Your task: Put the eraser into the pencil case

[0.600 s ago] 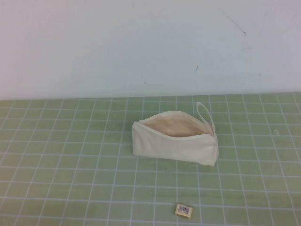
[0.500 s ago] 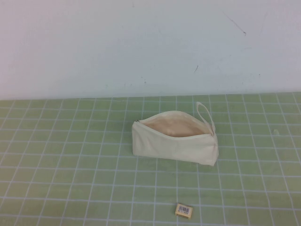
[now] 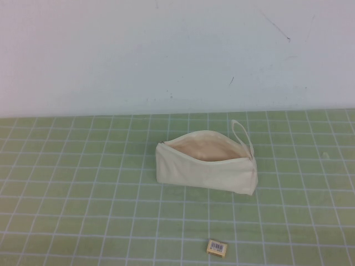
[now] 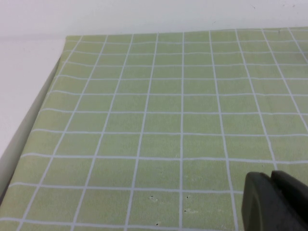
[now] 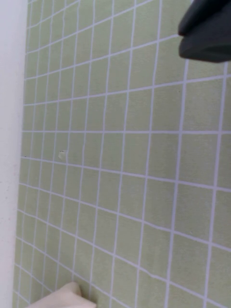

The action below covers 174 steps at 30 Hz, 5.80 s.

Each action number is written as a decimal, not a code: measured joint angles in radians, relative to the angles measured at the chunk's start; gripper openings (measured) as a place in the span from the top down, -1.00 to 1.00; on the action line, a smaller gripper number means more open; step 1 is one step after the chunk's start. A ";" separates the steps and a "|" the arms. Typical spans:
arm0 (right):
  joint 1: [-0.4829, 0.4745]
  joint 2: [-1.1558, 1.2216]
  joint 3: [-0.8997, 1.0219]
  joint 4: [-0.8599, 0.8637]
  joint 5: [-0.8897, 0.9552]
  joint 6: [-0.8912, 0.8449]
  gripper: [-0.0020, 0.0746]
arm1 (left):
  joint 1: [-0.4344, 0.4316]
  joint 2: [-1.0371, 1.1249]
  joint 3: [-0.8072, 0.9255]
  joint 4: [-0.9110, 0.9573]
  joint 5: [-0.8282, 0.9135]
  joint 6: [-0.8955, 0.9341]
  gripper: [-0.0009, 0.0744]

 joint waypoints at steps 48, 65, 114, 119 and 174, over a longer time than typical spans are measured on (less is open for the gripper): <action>0.000 0.191 -0.310 0.801 0.246 -0.308 0.95 | 0.000 0.000 0.000 0.000 0.000 0.000 0.98; 0.051 0.956 -0.997 0.529 0.845 -0.789 0.95 | 0.000 0.000 0.000 0.000 0.000 0.000 0.98; 0.819 2.003 -1.373 0.037 0.447 -0.340 0.03 | 0.000 0.000 0.000 0.000 0.000 0.000 0.98; 0.819 2.039 -1.373 0.037 0.437 -0.340 0.04 | 0.000 0.000 0.000 0.000 0.000 0.000 0.98; 0.701 2.026 -1.792 -0.288 0.426 0.072 -0.15 | 0.000 0.000 0.000 0.000 0.000 0.000 0.98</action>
